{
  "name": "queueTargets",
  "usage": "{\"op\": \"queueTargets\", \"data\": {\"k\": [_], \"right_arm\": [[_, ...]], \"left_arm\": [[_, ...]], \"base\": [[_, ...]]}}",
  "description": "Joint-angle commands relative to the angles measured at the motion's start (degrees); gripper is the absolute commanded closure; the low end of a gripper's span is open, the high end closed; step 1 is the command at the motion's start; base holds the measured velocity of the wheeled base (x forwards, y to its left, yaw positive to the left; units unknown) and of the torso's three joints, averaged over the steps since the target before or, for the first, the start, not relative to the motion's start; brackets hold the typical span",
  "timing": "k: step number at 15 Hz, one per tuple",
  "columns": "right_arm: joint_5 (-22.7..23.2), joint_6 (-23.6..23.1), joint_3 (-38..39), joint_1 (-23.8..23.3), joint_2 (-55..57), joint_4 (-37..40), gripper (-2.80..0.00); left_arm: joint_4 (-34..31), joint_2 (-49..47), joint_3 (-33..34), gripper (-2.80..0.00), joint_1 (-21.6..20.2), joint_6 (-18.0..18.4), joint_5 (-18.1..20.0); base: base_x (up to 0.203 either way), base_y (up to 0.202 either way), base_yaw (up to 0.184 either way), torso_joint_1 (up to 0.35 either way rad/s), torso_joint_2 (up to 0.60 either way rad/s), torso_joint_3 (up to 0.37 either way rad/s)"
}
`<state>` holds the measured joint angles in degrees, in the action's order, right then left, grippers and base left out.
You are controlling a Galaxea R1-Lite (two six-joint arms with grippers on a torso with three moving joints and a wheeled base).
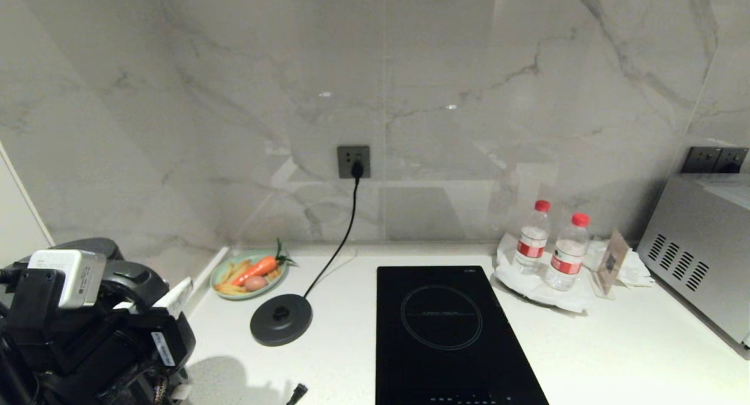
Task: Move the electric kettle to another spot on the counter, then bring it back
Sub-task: Place it by the sink
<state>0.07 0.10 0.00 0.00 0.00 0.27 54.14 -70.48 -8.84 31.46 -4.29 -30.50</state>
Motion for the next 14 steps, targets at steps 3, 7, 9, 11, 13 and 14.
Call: {"op": "queueTargets", "data": {"k": [3,7,9,11,13,14], "right_arm": [[0.0,-0.2,0.0,0.0,0.0,0.0,0.00],[0.0,-0.1,0.0,0.1,0.0,0.0,0.00],[0.0,0.0,0.0,0.0,0.0,0.0,0.00],[0.0,0.0,0.0,0.1,0.0,0.0,0.00],[0.0,0.0,0.0,0.1,0.0,0.0,0.00],[0.0,-0.1,0.0,0.1,0.0,0.0,0.00]], "left_arm": [[0.3,1.5,1.1,0.00,-1.6,0.0,0.0],[0.3,1.6,0.9,0.00,-2.1,0.0,-0.1],[0.3,1.6,1.0,0.00,-2.1,0.0,0.0],[0.2,2.4,1.5,0.00,-2.1,0.0,-0.1],[-0.2,2.6,1.5,0.00,-2.2,0.0,-0.1],[-0.3,2.6,1.5,0.00,-2.2,0.0,-0.1]], "base": [[0.000,0.000,0.000,0.000,0.00,0.000],[0.000,0.000,0.000,0.000,0.00,0.000],[0.000,0.000,0.000,0.000,0.00,0.000],[0.000,0.000,0.000,0.000,0.00,0.000],[0.000,0.000,0.000,0.000,0.00,0.000],[0.000,0.000,0.000,0.000,0.00,0.000]]}}
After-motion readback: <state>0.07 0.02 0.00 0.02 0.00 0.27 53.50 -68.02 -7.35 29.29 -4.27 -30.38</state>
